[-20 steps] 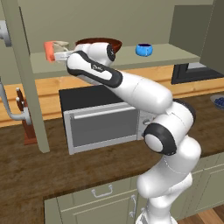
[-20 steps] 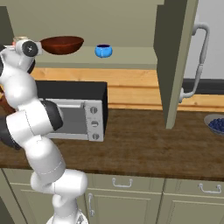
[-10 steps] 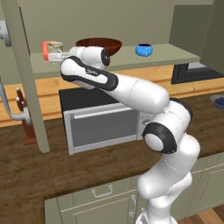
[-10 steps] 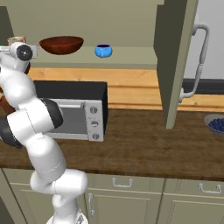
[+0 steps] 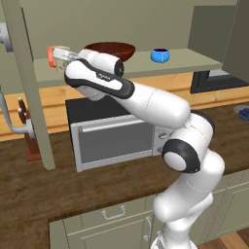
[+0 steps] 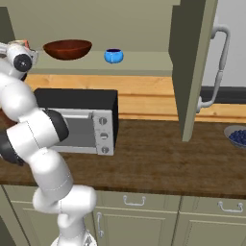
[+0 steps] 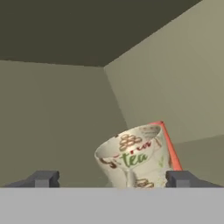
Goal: Gather all objects into one cabinet and sort the glasses and bowls to opposite sides.
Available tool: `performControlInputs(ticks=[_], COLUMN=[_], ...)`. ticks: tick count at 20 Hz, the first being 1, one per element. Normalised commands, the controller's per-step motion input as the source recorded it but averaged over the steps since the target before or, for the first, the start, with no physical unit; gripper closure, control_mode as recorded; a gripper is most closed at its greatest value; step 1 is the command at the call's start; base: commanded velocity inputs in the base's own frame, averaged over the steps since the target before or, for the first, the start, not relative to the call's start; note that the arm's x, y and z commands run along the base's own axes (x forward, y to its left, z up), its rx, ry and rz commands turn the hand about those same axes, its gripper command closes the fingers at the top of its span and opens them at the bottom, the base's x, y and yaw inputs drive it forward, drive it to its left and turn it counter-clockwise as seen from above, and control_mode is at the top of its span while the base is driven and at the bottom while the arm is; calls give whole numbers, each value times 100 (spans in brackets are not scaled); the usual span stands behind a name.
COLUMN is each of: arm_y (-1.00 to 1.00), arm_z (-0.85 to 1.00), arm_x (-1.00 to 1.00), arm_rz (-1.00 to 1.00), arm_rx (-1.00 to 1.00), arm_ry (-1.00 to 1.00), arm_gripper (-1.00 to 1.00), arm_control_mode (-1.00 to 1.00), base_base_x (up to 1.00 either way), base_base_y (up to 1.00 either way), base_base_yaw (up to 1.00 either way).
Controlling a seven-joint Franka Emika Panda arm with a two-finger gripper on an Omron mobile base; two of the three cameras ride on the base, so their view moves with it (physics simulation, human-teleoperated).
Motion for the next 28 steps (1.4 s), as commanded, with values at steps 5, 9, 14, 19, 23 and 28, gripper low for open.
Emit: performControlInputs(ticks=[5, 9, 14, 19, 23, 28], arm_y=[-44, -67, -8, -19, -17, -32], arm_z=[33, 18, 5, 31, 46, 35], arm_x=[-36, -25, -3, -41, -66, -55], arm_rz=[0, 0, -5, 7, 16, 11], arm_rx=[16, 3, -1, -26, -35, -26], arm_ry=[2, 15, 9, 3, 2, 6], arm_gripper=[-100, -100, -100, -100, -100, -100], arm_control_mode=[-100, -100, -100, -100, -100, -100], base_base_x=[0, 0, 0, 0, 0, 0], base_base_y=[0, 0, 0, 0, 0, 0], base_base_yaw=[0, 0, 0, 0, 0, 0])
